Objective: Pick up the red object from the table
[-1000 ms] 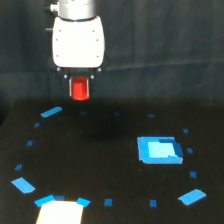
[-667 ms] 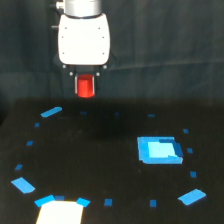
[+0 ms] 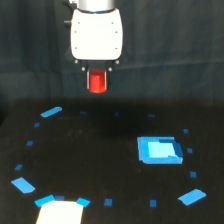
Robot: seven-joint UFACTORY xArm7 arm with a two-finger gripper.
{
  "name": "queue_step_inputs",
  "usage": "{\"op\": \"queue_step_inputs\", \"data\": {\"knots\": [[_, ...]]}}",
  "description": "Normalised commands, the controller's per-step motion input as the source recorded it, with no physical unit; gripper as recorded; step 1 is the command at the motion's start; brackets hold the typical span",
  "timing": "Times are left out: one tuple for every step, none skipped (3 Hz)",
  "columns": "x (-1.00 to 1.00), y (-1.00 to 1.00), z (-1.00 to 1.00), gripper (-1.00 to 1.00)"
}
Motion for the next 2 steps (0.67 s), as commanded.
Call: {"op": "queue_step_inputs", "data": {"knots": [[-0.31, 0.09, -0.59, -1.00], [-0.71, -0.24, 0.72, -0.70]]}}
